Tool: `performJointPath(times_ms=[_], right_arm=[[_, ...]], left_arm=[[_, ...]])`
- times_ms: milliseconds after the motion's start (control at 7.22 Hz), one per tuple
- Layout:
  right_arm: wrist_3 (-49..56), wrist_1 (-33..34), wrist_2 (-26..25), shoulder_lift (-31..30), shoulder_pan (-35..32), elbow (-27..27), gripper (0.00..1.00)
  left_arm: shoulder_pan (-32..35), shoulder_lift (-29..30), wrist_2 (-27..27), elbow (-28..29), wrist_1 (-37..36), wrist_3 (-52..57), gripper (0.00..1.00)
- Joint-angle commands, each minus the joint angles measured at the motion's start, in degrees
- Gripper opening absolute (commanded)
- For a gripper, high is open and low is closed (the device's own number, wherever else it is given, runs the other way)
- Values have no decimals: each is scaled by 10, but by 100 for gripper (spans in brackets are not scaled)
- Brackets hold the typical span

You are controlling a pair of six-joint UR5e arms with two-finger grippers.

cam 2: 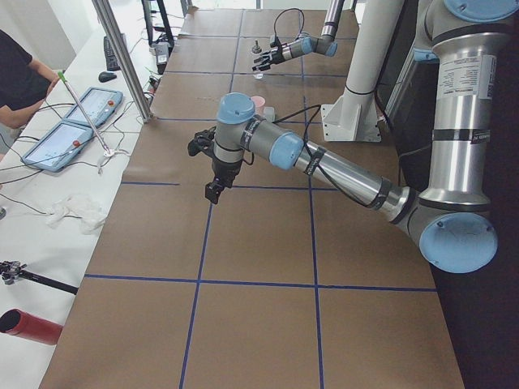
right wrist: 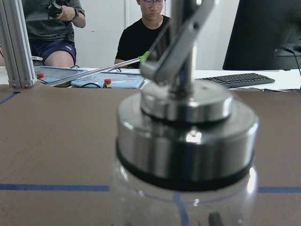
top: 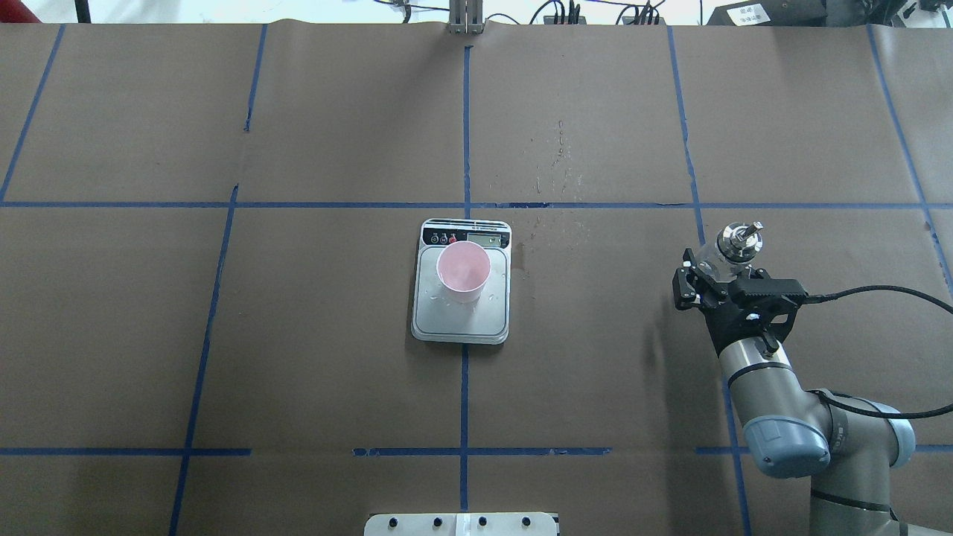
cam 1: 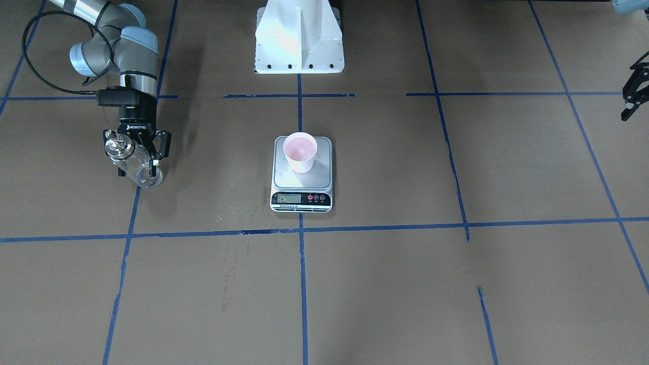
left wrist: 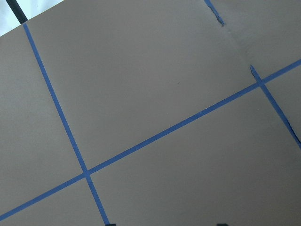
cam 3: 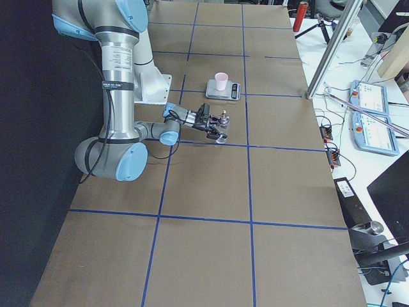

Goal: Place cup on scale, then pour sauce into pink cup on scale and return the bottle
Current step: 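Lower the bottle onto the table with the right gripper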

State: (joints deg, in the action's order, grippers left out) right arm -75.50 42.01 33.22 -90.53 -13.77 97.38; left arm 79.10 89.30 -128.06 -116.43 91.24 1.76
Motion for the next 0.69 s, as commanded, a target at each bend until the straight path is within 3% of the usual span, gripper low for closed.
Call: performJointPath(times_ms=[0, 138, 277, 554], right_arm=[[-1, 1, 0, 0, 1, -2, 7], [0, 1, 0, 0, 1, -3, 38], [-3, -1, -2, 1, 1, -13, 99], [-3, -1, -2, 2, 1, -18, 100]], left_arm=[[0, 0, 0, -1, 0, 0, 77], [0, 0, 0, -2, -1, 0, 77], [0, 0, 0, -3, -1, 0, 77], [0, 0, 0, -2, -4, 0, 77]])
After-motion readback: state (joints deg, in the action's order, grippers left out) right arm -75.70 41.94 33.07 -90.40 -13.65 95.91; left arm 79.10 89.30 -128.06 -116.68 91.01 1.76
